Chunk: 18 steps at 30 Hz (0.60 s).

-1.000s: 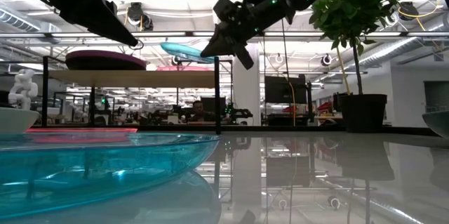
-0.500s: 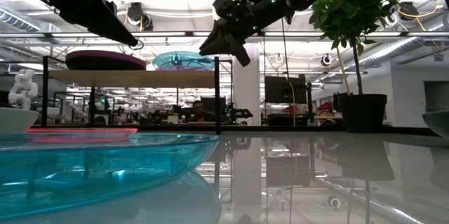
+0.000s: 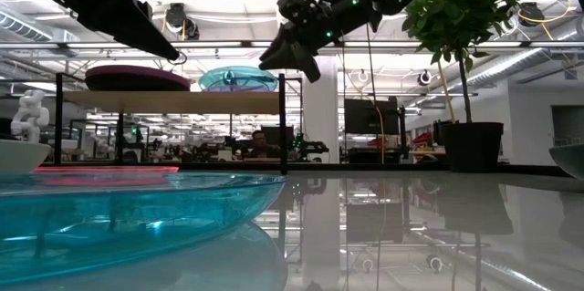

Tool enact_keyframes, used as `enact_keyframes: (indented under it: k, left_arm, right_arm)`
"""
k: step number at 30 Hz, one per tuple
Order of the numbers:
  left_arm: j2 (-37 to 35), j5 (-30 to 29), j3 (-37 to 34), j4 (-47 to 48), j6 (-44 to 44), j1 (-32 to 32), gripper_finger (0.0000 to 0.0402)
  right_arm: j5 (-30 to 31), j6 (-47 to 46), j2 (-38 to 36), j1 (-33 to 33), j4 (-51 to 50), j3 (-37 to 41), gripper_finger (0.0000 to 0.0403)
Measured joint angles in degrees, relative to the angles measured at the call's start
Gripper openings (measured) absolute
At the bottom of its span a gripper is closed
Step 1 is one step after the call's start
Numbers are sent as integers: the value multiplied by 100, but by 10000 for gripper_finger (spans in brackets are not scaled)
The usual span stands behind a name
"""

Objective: Place and stack plates onto a shelf
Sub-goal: Stack the right blue transparent plate on top of the pink transparent plate on the shelf, then stack the black plate on top of the purple plate on the shelf

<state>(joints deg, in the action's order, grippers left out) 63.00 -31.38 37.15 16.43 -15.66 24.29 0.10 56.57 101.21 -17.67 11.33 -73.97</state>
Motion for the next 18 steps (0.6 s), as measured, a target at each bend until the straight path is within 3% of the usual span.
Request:
enact_keyframes:
  k: [4,8,18]
  left_arm:
    - [0,0,0,2,0,0,163]
    - [0,-1,0,2,-3,0,163]
    - [0,0,0,4,-31,0,163]
  right_arm:
    - [110,-90,0,-4,154,0,101]
    - [754,-246,-2,4,653,0,101]
    - [719,-592,-2,-3,672,2,100]
